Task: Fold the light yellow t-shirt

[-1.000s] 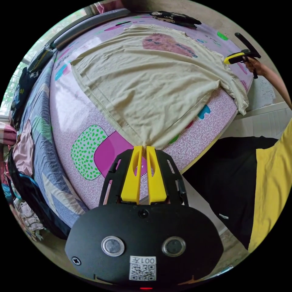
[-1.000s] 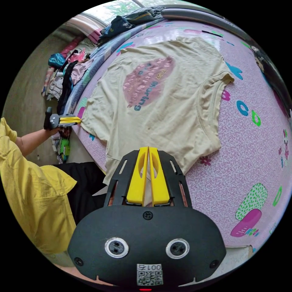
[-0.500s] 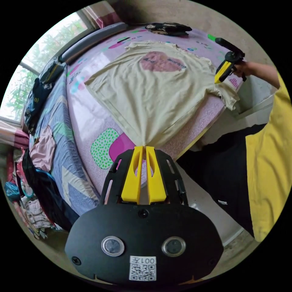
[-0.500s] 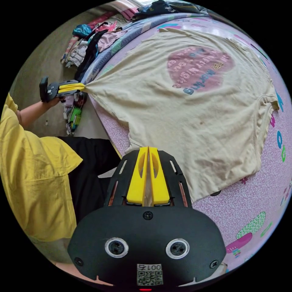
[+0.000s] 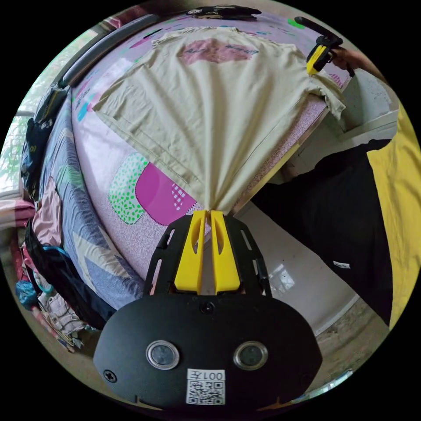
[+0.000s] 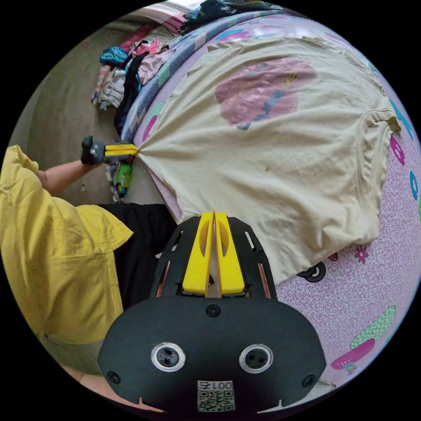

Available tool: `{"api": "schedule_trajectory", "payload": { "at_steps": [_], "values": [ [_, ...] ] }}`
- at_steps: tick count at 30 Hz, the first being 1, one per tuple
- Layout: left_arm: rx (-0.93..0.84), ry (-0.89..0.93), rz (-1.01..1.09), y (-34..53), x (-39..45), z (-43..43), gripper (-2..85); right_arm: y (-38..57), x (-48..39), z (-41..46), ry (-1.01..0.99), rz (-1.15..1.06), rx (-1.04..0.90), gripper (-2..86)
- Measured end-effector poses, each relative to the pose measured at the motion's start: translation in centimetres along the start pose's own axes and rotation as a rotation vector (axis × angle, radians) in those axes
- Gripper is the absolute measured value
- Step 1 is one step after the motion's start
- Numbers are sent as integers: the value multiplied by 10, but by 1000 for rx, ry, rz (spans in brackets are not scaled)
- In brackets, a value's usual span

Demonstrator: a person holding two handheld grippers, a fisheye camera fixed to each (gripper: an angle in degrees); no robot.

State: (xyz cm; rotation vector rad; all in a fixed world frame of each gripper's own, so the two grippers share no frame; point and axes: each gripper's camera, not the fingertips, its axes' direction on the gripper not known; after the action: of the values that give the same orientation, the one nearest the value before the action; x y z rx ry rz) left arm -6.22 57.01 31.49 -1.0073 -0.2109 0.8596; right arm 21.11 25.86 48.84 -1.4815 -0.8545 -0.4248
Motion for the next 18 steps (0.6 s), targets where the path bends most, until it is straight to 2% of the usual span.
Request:
{"api": "schedule_trajectory", "payload": {
  "at_steps": [5, 8, 10, 13, 18],
  "values": [
    [-89, 2, -131, 27, -26, 24, -17, -37, 9, -38, -36, 26, 168, 0],
    [-50, -24, -263, 35, -52, 25, -16, -69, 8, -48, 29, 17, 210, 0],
    [88, -72, -337, 14, -83, 12, -16, -88, 8, -54, 43, 30, 266, 0],
    [260, -103, -307, -42, -124, 5, -16, -124, 7, -59, 15, 60, 349, 0],
    [455, 16, -302, -125, -228, 23, -16, -187, -49, -41, -25, -91, 320, 1]
  ]
}}
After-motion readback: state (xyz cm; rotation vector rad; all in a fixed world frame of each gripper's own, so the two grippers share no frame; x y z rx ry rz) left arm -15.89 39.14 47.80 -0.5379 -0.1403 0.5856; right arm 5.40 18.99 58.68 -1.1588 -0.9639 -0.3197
